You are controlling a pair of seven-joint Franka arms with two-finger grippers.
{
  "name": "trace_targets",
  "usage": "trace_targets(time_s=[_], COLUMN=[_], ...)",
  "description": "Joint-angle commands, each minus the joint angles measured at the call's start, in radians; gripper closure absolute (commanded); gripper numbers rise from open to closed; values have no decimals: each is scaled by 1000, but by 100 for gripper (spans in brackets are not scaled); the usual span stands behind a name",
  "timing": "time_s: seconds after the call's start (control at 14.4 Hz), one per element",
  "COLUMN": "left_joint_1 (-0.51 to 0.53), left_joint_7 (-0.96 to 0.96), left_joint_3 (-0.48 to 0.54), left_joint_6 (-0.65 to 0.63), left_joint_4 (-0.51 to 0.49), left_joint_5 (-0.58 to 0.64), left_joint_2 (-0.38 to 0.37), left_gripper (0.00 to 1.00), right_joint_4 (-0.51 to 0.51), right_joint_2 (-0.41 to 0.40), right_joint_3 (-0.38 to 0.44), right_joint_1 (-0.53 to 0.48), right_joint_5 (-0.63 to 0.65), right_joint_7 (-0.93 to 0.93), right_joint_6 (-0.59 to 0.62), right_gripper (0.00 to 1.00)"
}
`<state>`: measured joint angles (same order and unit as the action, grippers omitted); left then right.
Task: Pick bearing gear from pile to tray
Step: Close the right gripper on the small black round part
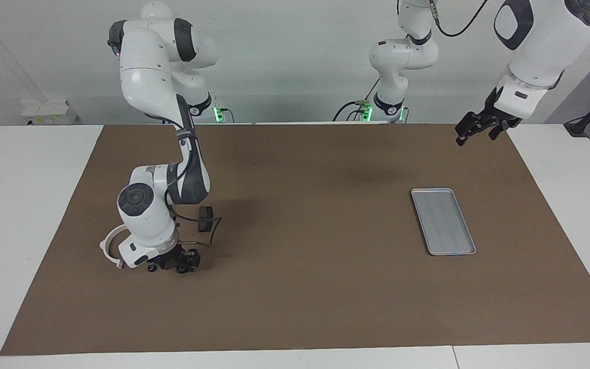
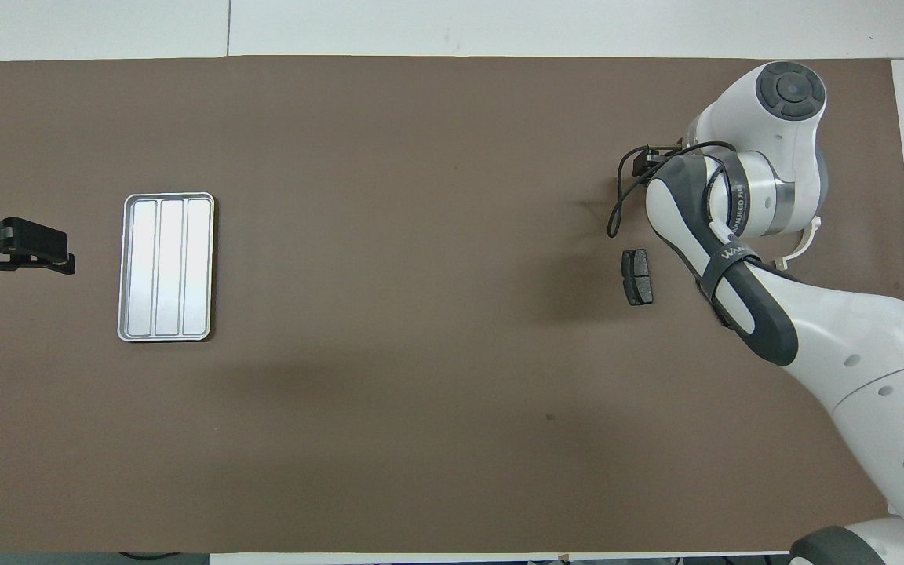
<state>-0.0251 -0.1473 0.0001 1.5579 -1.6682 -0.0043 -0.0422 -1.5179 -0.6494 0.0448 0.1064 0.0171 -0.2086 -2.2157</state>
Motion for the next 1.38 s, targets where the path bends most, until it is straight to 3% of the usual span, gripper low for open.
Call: trace_targets(time_s=[0.0,0.48,0.97,1.18,1.32], left_joint_1=[-10,-10,-10,-9,-10], left_joint_7=[8,8,8,8,8], left_joint_3=[9,9,9,9,9], left_joint_6=[17,17,19,17,17], left_joint_4=[-36,-36,-36,-36,-36], left_joint_5=[-11,-11,-11,-11,-11], left_joint_2=[-31,-31,-31,-31,-31], left_gripper=[0,0,0,0,0], right_joint_4=[4,-10,-8,-11,-13], right_joint_2=[-15,-12,-9,-9,-9], right_joint_3=[-8,-8,-9,-9,-9], right_joint_1=[-4,-13,-17,-17,-16], right_joint_5=[14,0,-5,-5,-5], right_joint_7=[-28,-29,-32,-40,-41], right_joint_6=[-30,-10,41,41,39], right_gripper=[13,25,26,36,53])
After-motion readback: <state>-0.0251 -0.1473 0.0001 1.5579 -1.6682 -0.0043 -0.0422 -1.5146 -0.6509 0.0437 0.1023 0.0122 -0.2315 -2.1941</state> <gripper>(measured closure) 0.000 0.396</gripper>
